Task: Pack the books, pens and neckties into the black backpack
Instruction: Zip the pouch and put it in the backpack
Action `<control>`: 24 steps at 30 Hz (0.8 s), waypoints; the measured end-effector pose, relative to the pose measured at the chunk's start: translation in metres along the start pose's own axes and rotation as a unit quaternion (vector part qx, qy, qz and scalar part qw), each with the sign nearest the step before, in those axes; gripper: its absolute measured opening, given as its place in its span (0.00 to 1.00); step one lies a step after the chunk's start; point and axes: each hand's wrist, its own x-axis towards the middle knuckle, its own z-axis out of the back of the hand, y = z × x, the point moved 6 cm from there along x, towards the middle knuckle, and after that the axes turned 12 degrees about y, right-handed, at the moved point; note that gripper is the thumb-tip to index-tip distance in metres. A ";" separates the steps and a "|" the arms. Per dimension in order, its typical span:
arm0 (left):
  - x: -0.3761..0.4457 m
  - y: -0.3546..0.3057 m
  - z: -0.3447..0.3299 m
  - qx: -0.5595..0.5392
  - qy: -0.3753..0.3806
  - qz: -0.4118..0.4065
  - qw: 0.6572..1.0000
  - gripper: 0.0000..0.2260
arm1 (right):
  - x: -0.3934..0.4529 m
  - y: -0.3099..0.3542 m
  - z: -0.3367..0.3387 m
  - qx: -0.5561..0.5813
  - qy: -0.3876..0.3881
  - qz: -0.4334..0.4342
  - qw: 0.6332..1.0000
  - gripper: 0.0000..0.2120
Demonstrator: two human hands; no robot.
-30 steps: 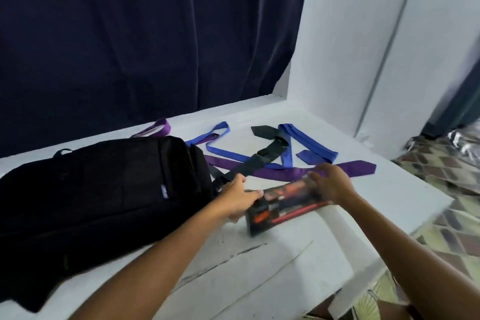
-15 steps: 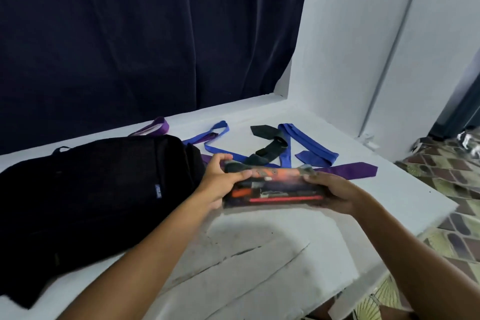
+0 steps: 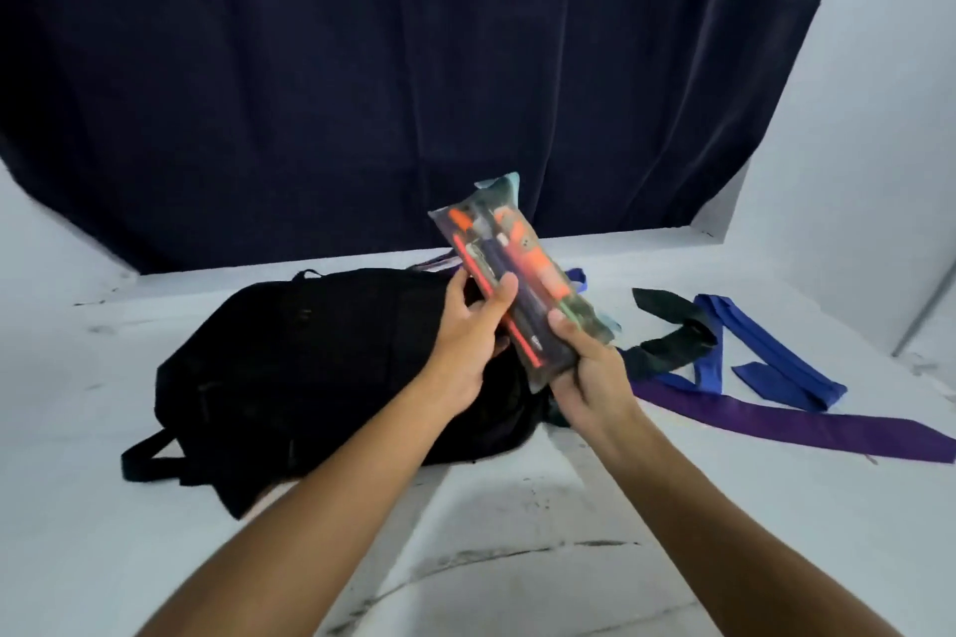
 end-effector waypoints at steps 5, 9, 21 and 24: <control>-0.005 -0.023 0.046 -0.049 -0.027 -0.040 0.998 0.24 | -0.001 -0.016 -0.023 -0.199 0.047 -0.015 0.979 0.33; -0.021 -0.033 0.080 0.021 -0.003 0.025 0.999 0.21 | 0.004 -0.020 -0.026 -0.238 0.042 -0.090 0.966 0.34; -0.066 -0.073 0.135 0.310 0.132 0.146 0.930 0.14 | -0.014 -0.095 -0.084 -0.114 0.152 -0.260 0.947 0.21; -0.058 -0.101 0.176 0.534 0.026 0.034 0.845 0.03 | -0.019 -0.109 -0.084 -0.120 0.163 -0.295 0.934 0.21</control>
